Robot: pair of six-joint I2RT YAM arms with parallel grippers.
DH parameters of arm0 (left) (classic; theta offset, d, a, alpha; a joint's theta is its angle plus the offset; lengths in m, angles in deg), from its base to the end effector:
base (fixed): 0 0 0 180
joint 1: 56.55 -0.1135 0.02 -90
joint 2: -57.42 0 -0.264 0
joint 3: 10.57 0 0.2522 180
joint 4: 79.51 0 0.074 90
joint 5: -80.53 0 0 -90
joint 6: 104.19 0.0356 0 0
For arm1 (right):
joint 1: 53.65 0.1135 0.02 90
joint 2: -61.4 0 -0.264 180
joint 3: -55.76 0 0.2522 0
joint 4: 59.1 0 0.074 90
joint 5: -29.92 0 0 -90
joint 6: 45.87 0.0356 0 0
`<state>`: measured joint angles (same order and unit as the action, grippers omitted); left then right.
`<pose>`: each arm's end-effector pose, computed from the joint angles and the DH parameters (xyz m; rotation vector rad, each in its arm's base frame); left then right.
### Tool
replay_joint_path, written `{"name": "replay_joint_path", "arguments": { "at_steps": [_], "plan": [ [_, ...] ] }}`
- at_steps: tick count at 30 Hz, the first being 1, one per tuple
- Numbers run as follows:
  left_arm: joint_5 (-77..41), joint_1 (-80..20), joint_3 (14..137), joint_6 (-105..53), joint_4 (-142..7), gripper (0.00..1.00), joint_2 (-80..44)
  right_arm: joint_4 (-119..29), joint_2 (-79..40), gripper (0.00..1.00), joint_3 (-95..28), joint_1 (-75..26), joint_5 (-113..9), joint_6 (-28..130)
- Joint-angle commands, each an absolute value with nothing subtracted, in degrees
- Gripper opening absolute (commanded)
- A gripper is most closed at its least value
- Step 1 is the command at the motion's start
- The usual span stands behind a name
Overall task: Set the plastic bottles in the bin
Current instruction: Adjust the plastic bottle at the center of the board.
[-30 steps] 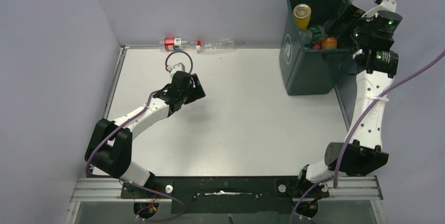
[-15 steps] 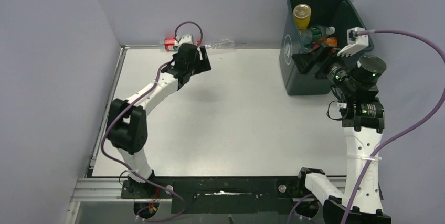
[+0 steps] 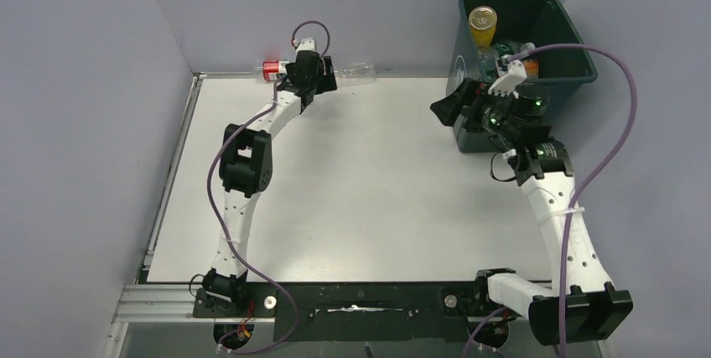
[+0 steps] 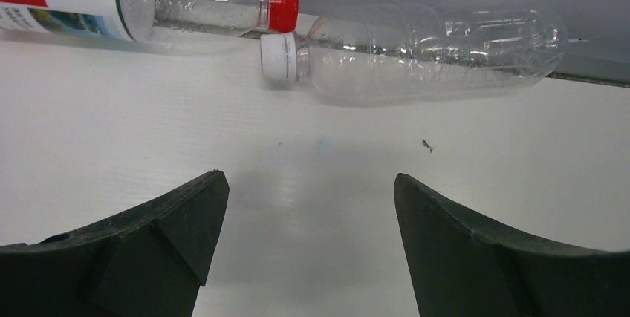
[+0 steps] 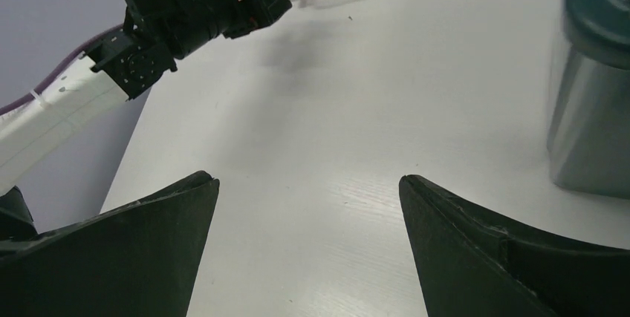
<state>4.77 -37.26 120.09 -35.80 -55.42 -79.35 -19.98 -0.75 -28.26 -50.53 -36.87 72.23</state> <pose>0.5285 -0.1757 0.2129 -0.1914 2.0760 -0.1744 0.2315 0.0267 0.4092 0.1299 1.9114 0.7501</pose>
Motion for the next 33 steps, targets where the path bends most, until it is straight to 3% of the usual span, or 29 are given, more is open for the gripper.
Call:
{"name": "replay_joint_path", "arguments": {
  "at_steps": [1, 14, 27, 30, 33],
  "plan": [
    [0.38, -38.81, 129.08, -35.00, -64.15, 0.83, -82.51, -24.79, -5.92, 0.98, -30.62, -44.66, -42.20, 71.80],
    [-5.26, -37.02, 133.39, -37.87, -88.24, 0.84, -91.26, -26.23, -15.70, 0.98, -31.81, -36.85, -45.53, 70.93],
    [-3.27, -35.27, 148.64, -35.11, -90.86, 0.89, -105.71, -26.87, -14.58, 0.98, -27.53, -36.49, -44.68, 70.46],
    [-4.86, -35.09, 145.95, -36.03, -89.41, 0.87, -105.04, -27.09, -13.83, 0.98, -26.82, -36.51, -44.80, 70.07],
    [-6.40, -33.85, 135.22, -36.31, -90.38, 0.85, -99.88, -27.16, -12.96, 0.98, -26.29, -36.52, -44.82, 70.06]
  ]
}}
